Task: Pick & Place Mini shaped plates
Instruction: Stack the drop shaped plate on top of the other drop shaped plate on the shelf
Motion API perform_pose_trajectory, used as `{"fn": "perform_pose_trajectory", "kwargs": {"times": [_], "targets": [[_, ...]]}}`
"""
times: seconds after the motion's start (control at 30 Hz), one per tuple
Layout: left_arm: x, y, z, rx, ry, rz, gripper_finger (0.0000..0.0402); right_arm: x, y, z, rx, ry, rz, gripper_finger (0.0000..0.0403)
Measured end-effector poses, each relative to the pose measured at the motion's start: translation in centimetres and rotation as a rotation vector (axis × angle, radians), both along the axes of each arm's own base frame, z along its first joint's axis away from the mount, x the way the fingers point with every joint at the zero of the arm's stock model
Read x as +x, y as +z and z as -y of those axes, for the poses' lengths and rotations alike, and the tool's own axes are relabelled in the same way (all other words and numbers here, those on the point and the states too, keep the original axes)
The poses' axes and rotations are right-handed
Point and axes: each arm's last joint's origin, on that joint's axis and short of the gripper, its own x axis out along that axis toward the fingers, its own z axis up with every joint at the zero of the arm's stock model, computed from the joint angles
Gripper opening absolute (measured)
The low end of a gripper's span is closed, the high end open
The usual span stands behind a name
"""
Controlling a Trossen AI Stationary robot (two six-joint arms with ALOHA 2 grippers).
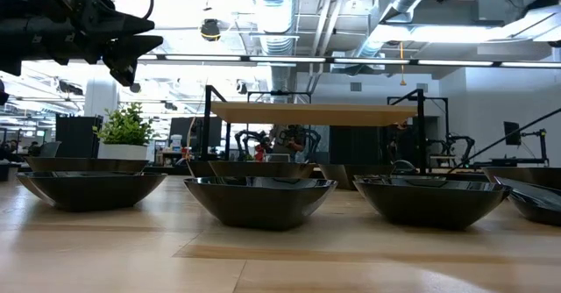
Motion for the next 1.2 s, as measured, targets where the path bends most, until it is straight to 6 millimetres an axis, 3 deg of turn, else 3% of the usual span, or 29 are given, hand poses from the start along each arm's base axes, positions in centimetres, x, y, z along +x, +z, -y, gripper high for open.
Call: {"fn": "perform_pose_trajectory", "kwargs": {"times": [0.27, 0.5, 0.67, 0.97, 1.2], "targets": [[0.0, 0.0, 0.0, -0.002, -0.001, 0.004, 0.0132, 0.3, 0.9, 1.7, -0.127, -0.063, 0.05, 0.0], [0.0, 0.1, 0.0, -0.001, 0.0, 0.009, 0.0132, 1.6, -0.1, 5.7, -0.061, -0.319, 0.007, 0.0], [0.0, 0.1, 0.0, -0.001, 0.0, 0.014, 0.0132, 2.4, 0.3, 9.5, 0.042, -0.407, -0.039, 0.0], [0.0, 0.1, 0.0, -0.001, -0.001, 0.015, 0.0132, 3.6, 1.5, 16.5, 0.307, -0.392, -0.264, 0.0], [0.0, 0.2, 0.0, 0.0, 0.0, 0.017, 0.0132, 4.0, 0.8, 20.3, 0.567, -0.408, -0.372, 0.0]]}}
